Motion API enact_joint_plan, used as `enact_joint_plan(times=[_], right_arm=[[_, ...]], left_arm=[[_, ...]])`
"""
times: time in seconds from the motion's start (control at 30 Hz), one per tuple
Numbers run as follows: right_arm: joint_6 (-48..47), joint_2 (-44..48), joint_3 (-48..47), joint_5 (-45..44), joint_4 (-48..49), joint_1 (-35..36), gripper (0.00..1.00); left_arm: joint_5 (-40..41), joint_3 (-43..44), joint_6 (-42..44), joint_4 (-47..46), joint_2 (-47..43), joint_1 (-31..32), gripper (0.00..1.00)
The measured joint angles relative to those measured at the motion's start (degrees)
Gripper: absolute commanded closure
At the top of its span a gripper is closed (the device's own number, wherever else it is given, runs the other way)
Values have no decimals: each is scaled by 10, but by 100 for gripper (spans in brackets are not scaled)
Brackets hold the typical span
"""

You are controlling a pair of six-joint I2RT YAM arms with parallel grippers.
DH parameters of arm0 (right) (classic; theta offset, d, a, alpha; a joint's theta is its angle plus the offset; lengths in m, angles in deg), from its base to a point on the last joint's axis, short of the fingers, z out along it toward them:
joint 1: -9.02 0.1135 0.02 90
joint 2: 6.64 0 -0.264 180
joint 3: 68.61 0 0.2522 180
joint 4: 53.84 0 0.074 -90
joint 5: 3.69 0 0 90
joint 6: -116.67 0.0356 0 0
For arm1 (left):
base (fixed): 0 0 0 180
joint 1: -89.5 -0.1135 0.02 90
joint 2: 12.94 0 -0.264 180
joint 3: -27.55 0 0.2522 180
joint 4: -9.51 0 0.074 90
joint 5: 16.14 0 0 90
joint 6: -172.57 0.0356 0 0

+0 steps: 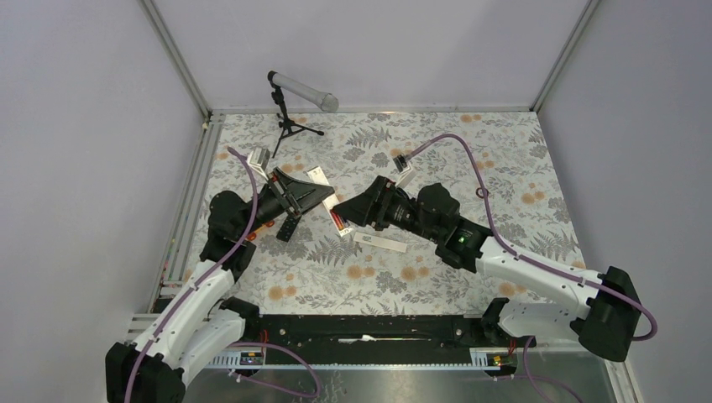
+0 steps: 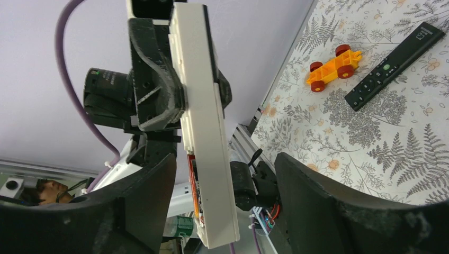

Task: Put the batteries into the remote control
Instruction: Load the battery into the remote control.

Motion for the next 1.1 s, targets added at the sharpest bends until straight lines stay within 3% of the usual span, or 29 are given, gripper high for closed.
enact_joint_plan(times=[0.17, 0.6, 0.9, 1.1], right_arm=[[-21, 18, 22, 9, 14, -1, 17], [-120, 35, 30, 55, 8, -1, 44], [-144, 25, 28, 60, -12, -1, 73], [-148, 23, 23, 58, -14, -1, 81]], left_arm=[[-12, 17, 70, 42, -9, 2, 100], [-37, 22, 128, 79, -6, 2, 100], [-50, 27, 129, 76, -1, 2, 100], [-52, 27, 121, 71, 7, -1, 100]])
